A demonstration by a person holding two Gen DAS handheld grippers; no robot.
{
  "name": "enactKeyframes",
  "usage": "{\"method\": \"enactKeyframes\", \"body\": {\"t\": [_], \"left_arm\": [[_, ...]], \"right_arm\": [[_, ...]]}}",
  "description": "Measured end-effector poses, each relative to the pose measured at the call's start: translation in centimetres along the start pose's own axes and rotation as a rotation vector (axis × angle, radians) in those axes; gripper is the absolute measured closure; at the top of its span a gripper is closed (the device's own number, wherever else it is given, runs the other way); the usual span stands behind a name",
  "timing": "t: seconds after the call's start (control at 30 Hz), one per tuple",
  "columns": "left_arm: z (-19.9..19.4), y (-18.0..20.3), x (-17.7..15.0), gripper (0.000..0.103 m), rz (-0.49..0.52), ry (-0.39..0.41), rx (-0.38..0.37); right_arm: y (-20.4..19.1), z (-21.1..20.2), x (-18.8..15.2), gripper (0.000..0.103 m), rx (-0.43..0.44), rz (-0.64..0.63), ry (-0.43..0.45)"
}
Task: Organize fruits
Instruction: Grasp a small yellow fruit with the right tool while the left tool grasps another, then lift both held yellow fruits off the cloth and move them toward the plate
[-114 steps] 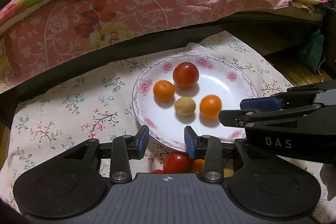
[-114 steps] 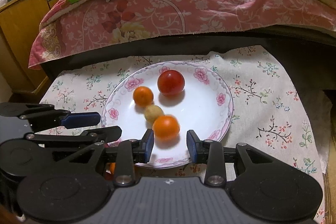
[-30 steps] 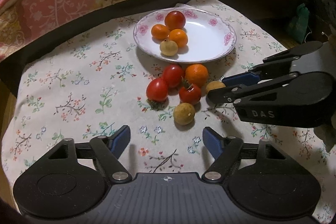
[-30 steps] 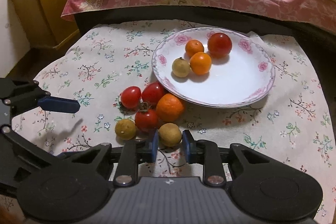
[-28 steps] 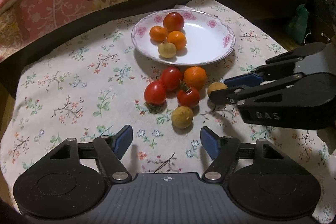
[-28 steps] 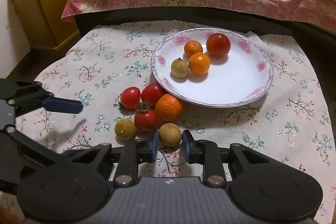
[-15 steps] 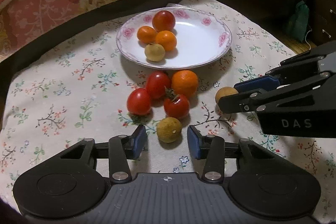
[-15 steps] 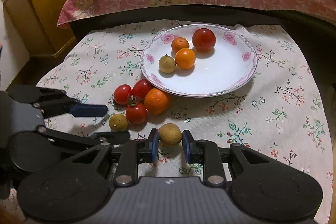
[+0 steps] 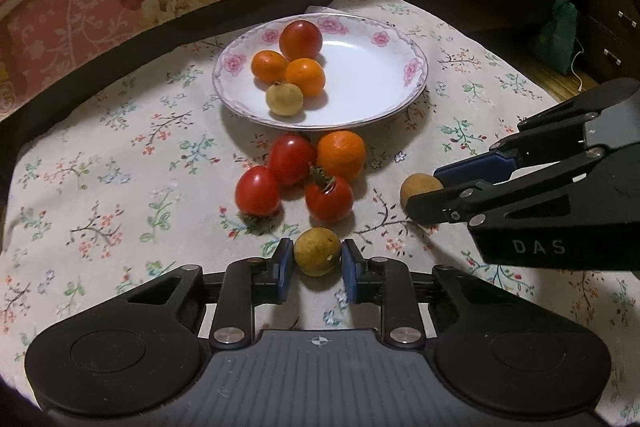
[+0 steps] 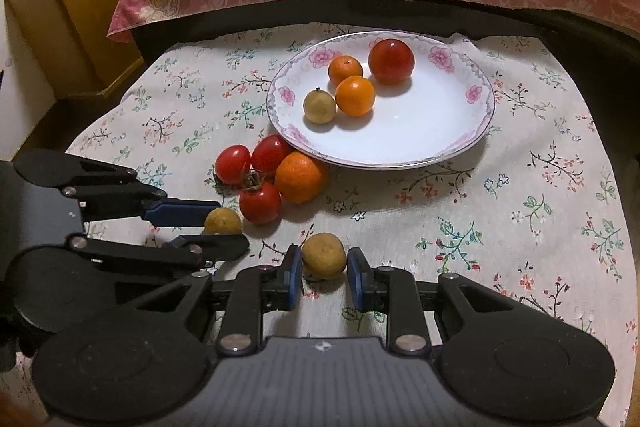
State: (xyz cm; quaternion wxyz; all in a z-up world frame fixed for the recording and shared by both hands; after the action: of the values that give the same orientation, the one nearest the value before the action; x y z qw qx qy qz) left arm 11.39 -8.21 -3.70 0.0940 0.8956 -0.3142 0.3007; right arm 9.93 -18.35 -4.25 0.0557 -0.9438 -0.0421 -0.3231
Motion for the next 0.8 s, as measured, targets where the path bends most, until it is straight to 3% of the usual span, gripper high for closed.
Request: {"method": "enactKeyframes", "body": {"t": [0.3, 0.43, 0.67, 0.7, 0.8], "left_arm": [[-1.9, -0.7, -2.2, 0.07, -0.056, -0.027, 0.015], [-1.8, -0.4, -2.9, 0.069, -0.031, -0.026, 0.022], [-1.7, -0.1, -2.8, 0.054, 0.017, -0.012, 0.038], [-1.8, -0.1, -2.8, 0.048, 0.019, -0.01, 0.038], [-1.8, -0.4, -2.8, 0.044, 0.008, -0.009, 0.033]], "right_arm": [[-0.9, -0.5, -0.7, 0.078, 0.017, -0.042, -0.003], [-1.1, -0.3, -0.9, 0.078, 0.005, -0.061, -0.014], [-1.1, 0.2, -1.0, 0.075, 0.003, -0.079, -0.024], [-1.1, 0.2, -1.0, 0.073, 0.001, -0.078, -0.023], [-0.8, 0.2, -0.9, 0.067, 0.002, -0.071, -0.022]]}}
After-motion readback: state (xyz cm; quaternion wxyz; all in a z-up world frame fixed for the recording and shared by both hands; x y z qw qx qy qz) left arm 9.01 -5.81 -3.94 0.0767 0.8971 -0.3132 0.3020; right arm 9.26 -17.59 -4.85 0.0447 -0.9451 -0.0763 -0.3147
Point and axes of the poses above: each gripper's, at about its wrist camera, not at the fingertips, and z roughly the way its jaws point, y to its right, x to its top, the point moved 4 cm from there along z, roughly the way its jaws point, and after that the axes turned 2 degrees about -x, right-handed, at the moved point
